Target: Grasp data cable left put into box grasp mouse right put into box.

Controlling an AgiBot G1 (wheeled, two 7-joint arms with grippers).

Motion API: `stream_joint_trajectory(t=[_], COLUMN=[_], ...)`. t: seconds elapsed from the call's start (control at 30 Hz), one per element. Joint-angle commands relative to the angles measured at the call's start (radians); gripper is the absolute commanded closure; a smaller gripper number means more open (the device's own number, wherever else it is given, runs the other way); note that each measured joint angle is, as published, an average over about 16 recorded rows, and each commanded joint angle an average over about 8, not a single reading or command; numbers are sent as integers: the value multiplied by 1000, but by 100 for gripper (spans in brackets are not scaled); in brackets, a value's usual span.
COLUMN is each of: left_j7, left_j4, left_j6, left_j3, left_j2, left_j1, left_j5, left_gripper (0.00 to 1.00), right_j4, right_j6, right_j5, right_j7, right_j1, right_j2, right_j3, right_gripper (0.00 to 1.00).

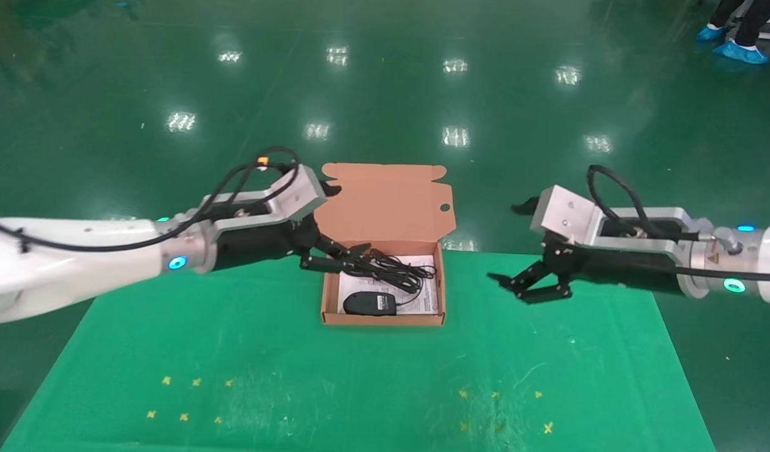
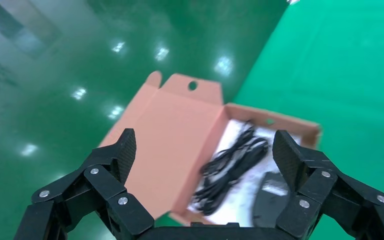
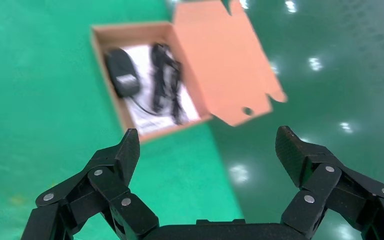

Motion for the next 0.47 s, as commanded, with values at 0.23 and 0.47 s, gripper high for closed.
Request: stream_joint_trajectory(t=[0.23, 0.47], left_j7=[-46, -78], left_j4=[-101, -171], left_j6=[140, 237], left_j3=[-99, -168], left_j2=[-99, -167], left_j1=[83, 141], left_j5=[-119, -202], left_gripper=[0, 0], right_j4=[21, 35], right_j6=[-126, -214], right_j5=[130, 220], right_j7=[-10, -16], right_j1=[-100, -169], right_j2=[16, 27], right_j3=[134, 227], right_gripper=[0, 0])
